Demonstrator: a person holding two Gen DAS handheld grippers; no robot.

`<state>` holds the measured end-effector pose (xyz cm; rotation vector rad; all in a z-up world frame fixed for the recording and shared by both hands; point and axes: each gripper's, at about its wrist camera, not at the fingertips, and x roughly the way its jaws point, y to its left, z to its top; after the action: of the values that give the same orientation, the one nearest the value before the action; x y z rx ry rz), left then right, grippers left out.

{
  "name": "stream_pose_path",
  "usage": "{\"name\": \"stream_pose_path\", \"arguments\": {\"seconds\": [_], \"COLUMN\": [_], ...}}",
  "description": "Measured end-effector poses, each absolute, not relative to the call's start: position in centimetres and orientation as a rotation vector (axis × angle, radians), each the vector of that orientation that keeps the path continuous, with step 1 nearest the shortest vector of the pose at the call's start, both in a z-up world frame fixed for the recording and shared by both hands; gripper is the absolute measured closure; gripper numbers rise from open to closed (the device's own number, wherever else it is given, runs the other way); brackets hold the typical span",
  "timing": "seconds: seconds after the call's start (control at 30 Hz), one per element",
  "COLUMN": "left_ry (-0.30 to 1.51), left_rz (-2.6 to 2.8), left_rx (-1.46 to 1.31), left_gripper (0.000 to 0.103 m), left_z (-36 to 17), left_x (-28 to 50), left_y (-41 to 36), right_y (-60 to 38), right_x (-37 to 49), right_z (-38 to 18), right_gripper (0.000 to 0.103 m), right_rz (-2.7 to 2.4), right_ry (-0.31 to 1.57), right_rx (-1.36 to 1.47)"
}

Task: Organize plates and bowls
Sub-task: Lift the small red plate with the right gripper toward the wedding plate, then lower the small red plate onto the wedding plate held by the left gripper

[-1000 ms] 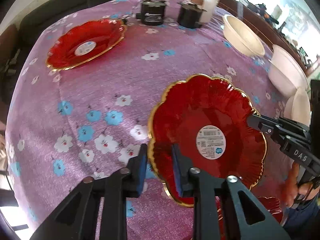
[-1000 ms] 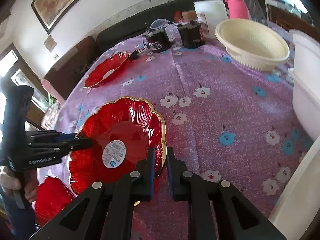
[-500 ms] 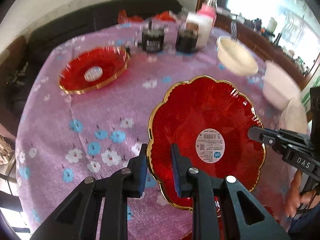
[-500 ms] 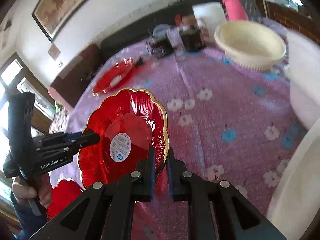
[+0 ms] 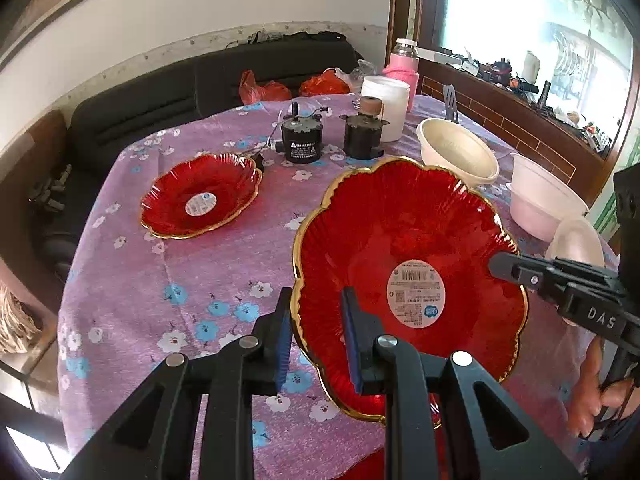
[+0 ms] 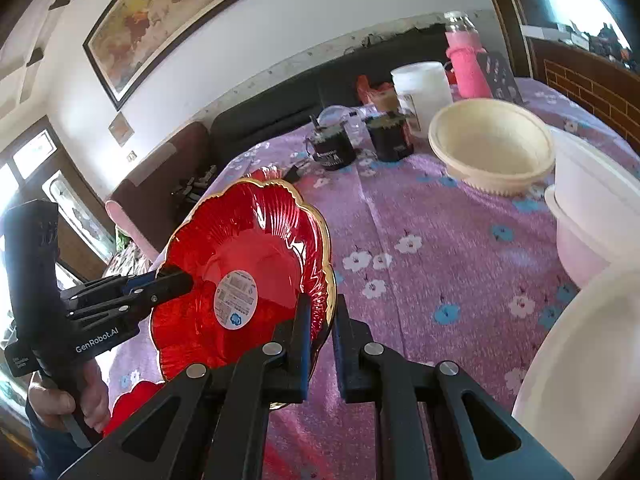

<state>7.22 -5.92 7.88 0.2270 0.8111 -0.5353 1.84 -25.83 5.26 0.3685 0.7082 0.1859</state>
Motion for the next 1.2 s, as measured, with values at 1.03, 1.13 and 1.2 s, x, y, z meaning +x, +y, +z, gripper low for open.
{"name": "stream_pose_path", "arguments": {"seconds": [1.03,1.13,1.2], "left_ry": [0.834,0.856,0.869], "left_rz": [-0.437,-0.447,-0.443], "left_rx": [0.106,0.089,0.089], "left_gripper": [0.073,0.073,0.073], "left_z": [7.8,6.8,6.4], "left_x": [-9.1,-9.7,-9.7], "left_y": [3.7,4.0,3.9], "right_y": [-18.4,-18.3,-18.2], "right_x": [-10.6,-11.2,-11.4], "right_z": [5.8,4.8,4.3], "right_gripper": [0.092,0.092,0.092], "right_rz": [0.323,0.32,0.319], "right_ry": [0.801,0.832,0.846], "right_rx": [0.357,0.358,0.353]}}
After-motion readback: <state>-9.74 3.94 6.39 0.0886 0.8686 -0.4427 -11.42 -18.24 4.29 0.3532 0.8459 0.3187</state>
